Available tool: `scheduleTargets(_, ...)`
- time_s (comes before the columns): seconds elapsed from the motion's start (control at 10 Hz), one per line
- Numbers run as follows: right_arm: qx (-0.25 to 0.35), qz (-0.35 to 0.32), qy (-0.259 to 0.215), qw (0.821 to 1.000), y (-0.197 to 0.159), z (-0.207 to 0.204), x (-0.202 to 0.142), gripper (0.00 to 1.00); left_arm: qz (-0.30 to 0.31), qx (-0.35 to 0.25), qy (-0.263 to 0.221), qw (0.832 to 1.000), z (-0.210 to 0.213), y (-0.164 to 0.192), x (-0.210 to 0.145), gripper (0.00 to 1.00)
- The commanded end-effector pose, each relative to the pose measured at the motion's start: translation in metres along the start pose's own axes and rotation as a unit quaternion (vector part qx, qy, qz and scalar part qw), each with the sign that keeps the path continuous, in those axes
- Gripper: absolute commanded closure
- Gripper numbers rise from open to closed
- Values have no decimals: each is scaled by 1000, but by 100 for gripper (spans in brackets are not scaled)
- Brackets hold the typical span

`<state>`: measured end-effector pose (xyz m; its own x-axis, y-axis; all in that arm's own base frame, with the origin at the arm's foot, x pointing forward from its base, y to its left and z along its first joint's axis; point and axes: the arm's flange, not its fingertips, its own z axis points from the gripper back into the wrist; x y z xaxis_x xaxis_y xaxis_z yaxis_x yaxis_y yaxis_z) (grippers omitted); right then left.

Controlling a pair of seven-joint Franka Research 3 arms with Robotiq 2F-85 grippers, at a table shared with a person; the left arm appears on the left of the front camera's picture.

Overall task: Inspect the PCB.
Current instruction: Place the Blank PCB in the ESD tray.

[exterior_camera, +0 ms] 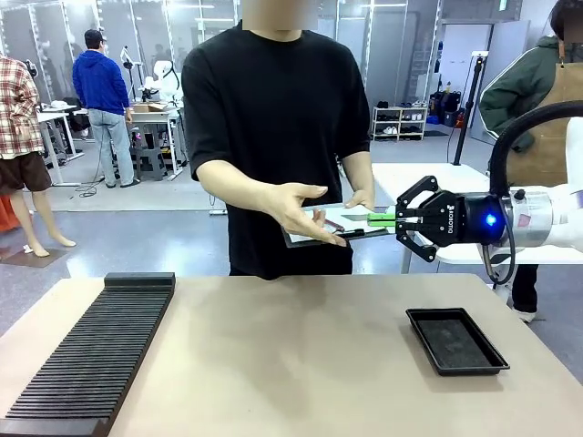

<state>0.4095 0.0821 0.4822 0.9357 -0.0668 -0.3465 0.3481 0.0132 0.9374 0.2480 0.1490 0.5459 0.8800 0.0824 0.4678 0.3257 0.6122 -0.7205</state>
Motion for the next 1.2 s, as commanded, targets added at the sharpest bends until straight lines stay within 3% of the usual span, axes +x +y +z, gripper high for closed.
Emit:
scheduleTargets(0.0, 1, 3, 2, 1000, 2, -1, -2, 100, -1, 2, 3, 1000, -1, -2, 0, 0)
scheduleTargets(1.0, 0, 0, 0, 1000, 0, 0, 0, 98, -1, 2, 3, 1000, -1, -2, 0, 0)
scheduleTargets(1.1, -44, 50, -78, 995, 0, -1, -21, 98, -1, 2, 3, 1000, -1, -2, 0, 0)
